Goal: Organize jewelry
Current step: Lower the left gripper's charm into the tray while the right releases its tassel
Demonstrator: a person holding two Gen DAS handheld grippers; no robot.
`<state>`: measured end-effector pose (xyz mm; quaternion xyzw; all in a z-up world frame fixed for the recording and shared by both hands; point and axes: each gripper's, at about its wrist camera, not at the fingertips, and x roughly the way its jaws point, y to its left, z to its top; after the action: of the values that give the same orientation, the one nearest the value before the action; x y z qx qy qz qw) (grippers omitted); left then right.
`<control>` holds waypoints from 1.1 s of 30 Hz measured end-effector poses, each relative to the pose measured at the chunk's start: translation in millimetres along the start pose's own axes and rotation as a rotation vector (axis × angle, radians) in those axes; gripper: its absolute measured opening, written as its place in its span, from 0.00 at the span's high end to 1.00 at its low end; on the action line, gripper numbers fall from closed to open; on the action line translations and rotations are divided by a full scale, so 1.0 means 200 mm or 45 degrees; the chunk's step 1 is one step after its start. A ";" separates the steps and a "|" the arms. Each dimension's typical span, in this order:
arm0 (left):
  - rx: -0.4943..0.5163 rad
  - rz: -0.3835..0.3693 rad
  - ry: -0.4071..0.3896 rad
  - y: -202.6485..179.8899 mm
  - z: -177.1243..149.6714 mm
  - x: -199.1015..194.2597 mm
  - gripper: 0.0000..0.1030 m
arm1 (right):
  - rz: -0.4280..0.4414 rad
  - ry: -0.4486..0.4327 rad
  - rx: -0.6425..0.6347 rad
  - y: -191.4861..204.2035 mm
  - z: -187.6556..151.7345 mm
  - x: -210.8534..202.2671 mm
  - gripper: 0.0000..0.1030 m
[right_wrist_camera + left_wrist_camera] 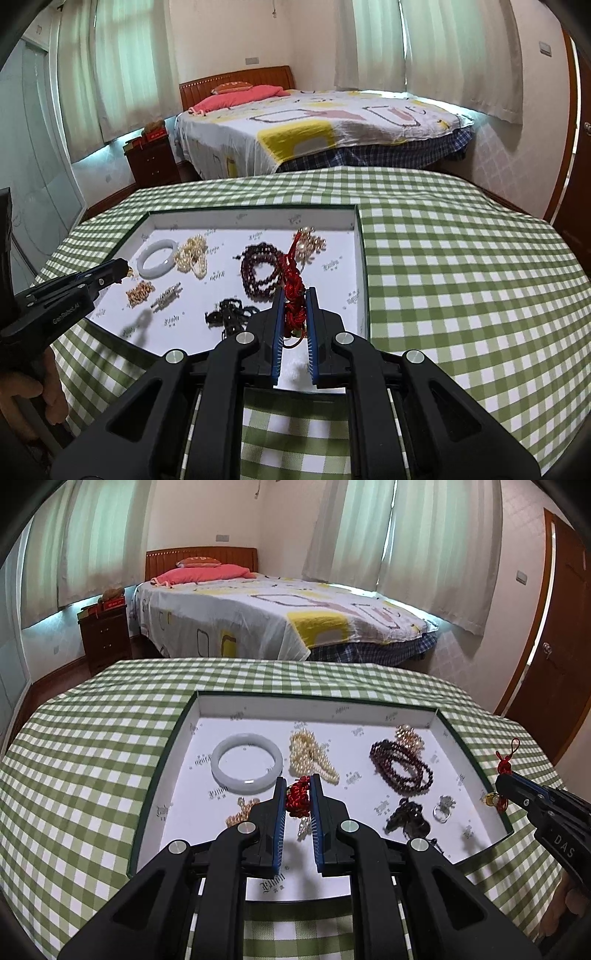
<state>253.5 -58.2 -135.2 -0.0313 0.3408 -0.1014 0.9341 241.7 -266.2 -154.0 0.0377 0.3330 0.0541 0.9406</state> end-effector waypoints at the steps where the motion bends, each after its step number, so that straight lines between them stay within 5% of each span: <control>1: 0.001 -0.002 -0.004 0.00 0.00 0.00 0.87 | 0.000 -0.002 -0.001 0.00 0.00 0.00 0.89; 18: 0.006 0.009 0.125 -0.02 -0.10 0.15 0.87 | -0.011 0.136 -0.003 0.00 -0.11 0.16 0.89; 33: -0.012 0.020 0.140 0.01 -0.12 0.14 0.85 | -0.007 0.172 -0.001 -0.01 -0.13 0.20 0.87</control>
<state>259.2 -62.3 -171.4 -0.0276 0.3925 -0.0941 0.9145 257.3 -261.6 -199.0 0.0327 0.3957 0.0539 0.9162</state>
